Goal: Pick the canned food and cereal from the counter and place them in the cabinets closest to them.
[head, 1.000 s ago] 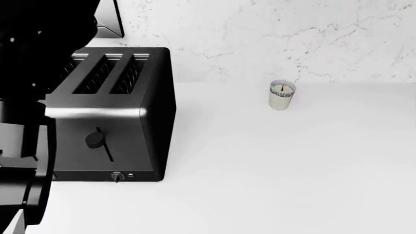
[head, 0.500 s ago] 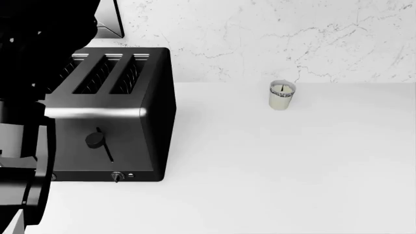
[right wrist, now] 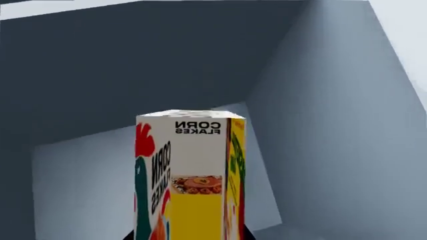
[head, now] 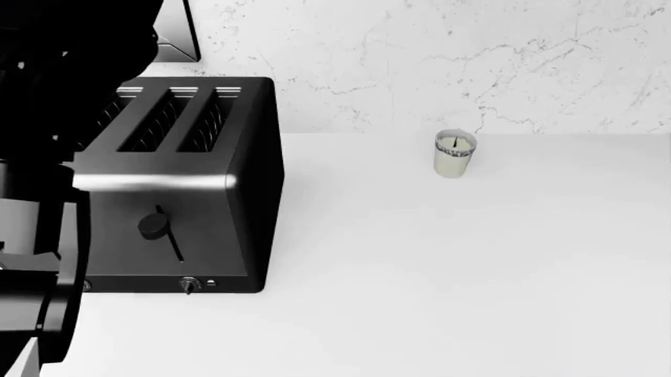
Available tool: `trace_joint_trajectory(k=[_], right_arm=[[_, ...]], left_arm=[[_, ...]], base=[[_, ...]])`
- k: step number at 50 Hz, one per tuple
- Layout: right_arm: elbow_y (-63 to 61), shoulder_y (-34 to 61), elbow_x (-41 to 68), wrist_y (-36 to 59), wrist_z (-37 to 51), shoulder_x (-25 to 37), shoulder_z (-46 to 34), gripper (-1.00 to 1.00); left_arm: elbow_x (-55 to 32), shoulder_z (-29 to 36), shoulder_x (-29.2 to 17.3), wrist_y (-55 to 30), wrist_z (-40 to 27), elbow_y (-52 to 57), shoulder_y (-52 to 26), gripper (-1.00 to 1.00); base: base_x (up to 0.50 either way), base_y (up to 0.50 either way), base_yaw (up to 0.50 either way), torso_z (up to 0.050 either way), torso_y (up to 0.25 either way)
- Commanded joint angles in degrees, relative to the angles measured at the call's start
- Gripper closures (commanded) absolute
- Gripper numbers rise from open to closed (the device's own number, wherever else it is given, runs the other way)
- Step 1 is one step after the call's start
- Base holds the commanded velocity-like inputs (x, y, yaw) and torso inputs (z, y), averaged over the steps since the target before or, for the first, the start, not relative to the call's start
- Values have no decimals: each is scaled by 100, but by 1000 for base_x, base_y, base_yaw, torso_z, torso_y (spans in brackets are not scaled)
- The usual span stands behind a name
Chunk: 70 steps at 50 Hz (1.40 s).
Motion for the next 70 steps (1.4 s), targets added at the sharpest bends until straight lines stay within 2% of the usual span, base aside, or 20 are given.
trace_joint_trajectory(k=[1,6,7,37,57,70], right_arm=[[1459,-940,752,1213,-282,-364,-1188,100],[2127,-885,751,1538,-571,-625,-1390,100],[2212,-868,737,1598,-556,-659,-1434,-100],[2035,-771,484,1772,-608,-714,-1580,-100],[721,-125,41,1426,-758,-504,-1216,-100],[276,-74,-322,1161,-1017,-427,-1094,-100]], left_arm=[[0,5,-8,18,12,-42,-18,-100],[-3,8,-5,39,16,-53,10,-100],[-1,10,-4,46,19,-59,17,-100],[-81,34,-30,1,17,82,83,-100],[-134,60,-72,-75,7,219,60,-100],[-132,88,-79,-58,26,220,73,-100]], base=[[0,0,0,0,0],[0,0,-1,0,0],[0,0,0,0,0],[0,0,0,0,0],[-1,-1,-1,0,0],[-4,0,-2,0,0]])
